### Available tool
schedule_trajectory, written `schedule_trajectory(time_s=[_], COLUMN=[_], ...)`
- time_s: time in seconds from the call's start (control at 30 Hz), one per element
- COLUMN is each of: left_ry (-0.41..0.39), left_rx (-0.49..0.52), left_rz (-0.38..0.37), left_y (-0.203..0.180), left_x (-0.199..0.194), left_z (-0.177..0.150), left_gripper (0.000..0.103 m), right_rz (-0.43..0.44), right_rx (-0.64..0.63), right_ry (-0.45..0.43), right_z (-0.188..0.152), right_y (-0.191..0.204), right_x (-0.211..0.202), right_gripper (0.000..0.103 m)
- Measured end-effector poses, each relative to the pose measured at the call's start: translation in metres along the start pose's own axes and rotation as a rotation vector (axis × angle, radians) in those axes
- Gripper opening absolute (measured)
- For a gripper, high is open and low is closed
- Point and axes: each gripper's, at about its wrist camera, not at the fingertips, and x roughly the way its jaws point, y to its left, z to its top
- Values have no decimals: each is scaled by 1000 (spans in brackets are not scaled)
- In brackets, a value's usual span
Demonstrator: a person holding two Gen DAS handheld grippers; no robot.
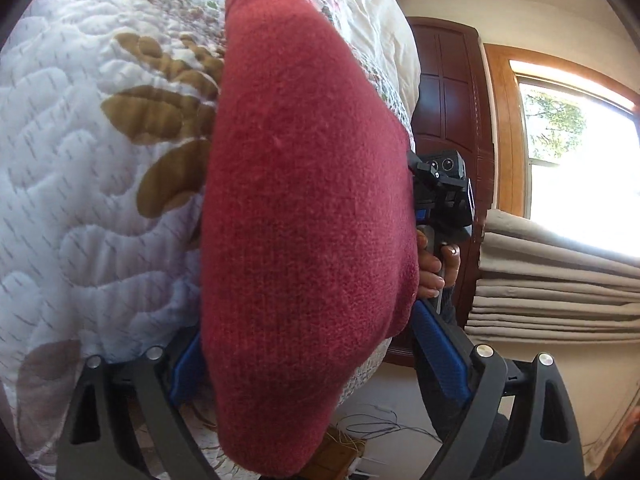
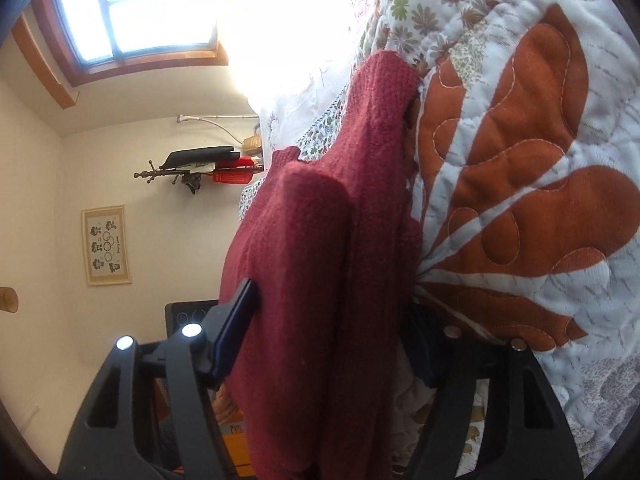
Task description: Fold small clothes
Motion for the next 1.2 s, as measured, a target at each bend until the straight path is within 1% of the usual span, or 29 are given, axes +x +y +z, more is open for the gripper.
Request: schedule_trajectory(time_s=[0.03, 0.07, 0.1, 0.13, 0.33, 0.5, 0.57, 0.63, 0.73, 0.8, 0.83, 0.87, 0.9, 0.93, 0.97, 1.0, 1.03, 1.07, 1.13, 1.2], left_ry=[3, 2, 3, 3, -30, -79, -102, -134, -199, -244, -261, -261, -246, -231, -217, -208, -220, -244, -308, -401], left_rx=[15, 7, -8, -8, 26, 90, 117, 140, 156, 126, 102, 57, -24, -104, -161, -197, -211, -207, -161, -106], left_rz=[32, 36, 29, 27, 12, -25, -29, -29, -22, -21, 1, 29, 43, 78, 142, 156, 112, 88, 86, 118], left_y=[-2, -1, 2, 1, -4, -20, -24, -26, -13, 12, 29, 52, 78, 106, 131, 147, 152, 150, 136, 119], left_x=[0, -1, -4, -6, -24, -67, -93, -122, -166, -186, -189, -188, -184, -177, -169, -164, -166, -172, -193, -220], left_z=[0, 0, 0, -1, -8, -23, -38, -60, -109, -143, -159, -172, -184, -192, -200, -206, -211, -216, -225, -236], left_gripper=[68, 59, 53, 52, 45, 42, 42, 42, 42, 43, 45, 50, 59, 64, 67, 72, 73, 74, 76, 77], right_rz=[5, 7, 9, 8, -18, -11, 12, 46, 99, 108, 102, 72, 6, -90, -164, -182, -179, -186, -218, -253], right_rx=[0, 6, -1, -9, -44, -91, -121, -161, -219, -249, -248, -241, -233, -223, -213, -204, -203, -216, -235, -273], right_ry=[-11, -22, -31, -36, -74, -97, -101, -89, -37, 15, 45, 82, 116, 136, 147, 140, 108, 62, -40, -118], right_z=[-1, -2, -2, -4, -3, -13, -24, -40, -73, -94, -103, -110, -117, -125, -130, -136, -142, -146, -155, -161], right_y=[1, 1, 5, 10, 34, 70, 92, 114, 145, 155, 154, 149, 142, 133, 127, 126, 128, 135, 147, 161], right_x=[-2, -3, -3, -4, -5, 0, 8, 22, 57, 89, 108, 130, 151, 167, 179, 180, 173, 160, 128, 104], right_gripper=[40, 35, 33, 32, 30, 29, 29, 29, 29, 30, 31, 35, 39, 44, 48, 52, 56, 59, 62, 62])
